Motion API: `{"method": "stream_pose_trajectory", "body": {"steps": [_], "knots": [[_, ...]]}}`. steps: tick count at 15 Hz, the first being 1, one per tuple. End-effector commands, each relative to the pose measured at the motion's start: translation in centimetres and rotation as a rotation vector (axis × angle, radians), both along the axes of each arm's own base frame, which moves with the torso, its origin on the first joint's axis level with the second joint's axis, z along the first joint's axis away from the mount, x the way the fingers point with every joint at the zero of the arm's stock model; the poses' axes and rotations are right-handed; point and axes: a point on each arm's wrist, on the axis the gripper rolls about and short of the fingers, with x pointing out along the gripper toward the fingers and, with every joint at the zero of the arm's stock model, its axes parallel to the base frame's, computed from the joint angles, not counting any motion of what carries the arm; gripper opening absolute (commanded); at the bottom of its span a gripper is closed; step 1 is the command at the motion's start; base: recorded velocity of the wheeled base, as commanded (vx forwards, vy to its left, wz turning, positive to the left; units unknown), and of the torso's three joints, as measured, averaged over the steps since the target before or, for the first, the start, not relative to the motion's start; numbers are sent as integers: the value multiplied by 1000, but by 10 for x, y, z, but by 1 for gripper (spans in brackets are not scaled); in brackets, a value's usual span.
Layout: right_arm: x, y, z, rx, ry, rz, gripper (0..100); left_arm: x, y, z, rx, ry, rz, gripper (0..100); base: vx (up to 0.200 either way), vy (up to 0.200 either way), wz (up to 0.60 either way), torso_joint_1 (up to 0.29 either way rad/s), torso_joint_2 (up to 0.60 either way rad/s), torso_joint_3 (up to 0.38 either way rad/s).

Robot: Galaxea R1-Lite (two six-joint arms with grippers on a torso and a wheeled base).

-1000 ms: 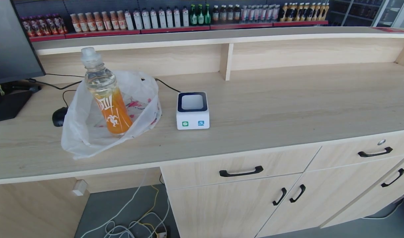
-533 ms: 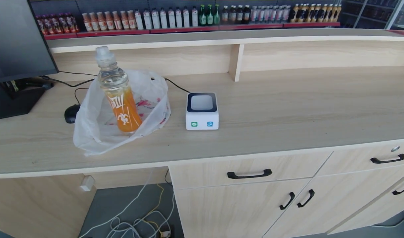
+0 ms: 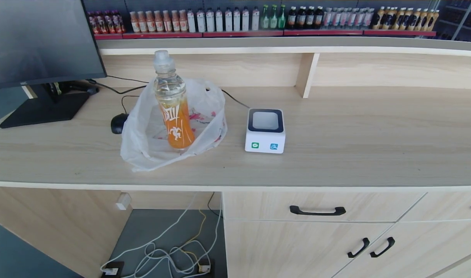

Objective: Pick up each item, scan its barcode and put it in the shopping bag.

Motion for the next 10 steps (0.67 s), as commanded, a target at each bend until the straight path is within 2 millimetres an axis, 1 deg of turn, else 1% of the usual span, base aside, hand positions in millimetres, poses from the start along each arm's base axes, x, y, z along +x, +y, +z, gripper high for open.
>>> {"method": "stream_pose_trajectory", "body": {"steps": [1,10], "knots": [[0,0,0,0,1,0,100,0,0,0,1,0,0,100,0,0,0,0,0,0],[0,0,0,11,0,0,100,0,0,0,-1,0,0,100,0,0,0,0,0,0]]}}
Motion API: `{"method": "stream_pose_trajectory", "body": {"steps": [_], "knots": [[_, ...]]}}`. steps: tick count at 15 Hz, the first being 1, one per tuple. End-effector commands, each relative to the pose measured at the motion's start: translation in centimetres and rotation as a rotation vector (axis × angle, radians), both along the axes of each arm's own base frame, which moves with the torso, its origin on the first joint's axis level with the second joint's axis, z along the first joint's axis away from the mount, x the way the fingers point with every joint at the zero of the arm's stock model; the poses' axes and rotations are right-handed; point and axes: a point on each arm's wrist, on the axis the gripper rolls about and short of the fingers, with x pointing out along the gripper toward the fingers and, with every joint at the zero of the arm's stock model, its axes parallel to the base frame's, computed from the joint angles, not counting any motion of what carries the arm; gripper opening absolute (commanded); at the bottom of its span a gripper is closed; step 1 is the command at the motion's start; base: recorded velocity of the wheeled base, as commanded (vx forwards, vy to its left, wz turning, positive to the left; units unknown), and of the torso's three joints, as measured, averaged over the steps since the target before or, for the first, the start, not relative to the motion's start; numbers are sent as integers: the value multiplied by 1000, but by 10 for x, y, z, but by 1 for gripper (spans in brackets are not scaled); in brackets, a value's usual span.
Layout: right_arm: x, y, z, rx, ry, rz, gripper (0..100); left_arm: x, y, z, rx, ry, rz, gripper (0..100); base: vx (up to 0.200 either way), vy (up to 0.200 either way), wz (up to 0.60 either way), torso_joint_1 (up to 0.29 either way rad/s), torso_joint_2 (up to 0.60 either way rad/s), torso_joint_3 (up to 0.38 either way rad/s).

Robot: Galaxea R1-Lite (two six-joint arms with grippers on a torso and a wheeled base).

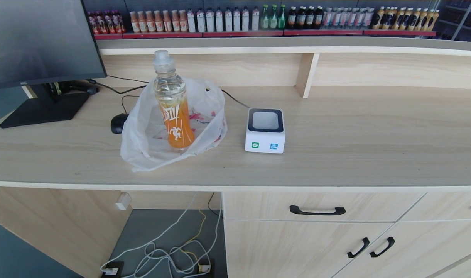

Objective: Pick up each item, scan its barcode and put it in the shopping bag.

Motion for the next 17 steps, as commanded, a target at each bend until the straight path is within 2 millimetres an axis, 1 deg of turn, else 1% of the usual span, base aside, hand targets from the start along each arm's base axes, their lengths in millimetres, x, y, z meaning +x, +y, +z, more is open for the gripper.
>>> {"method": "stream_pose_trajectory", "body": {"steps": [1,2,17], "knots": [[0,0,0,-2,1,0,100,0,0,0,0,0,2,100,200,0,0,2,2,2],[0,0,0,-4,2,0,100,0,0,0,0,0,2,100,200,0,0,-2,-2,7],[0,0,0,-1,1,0,100,0,0,0,-2,0,0,100,0,0,0,0,0,0]]}}
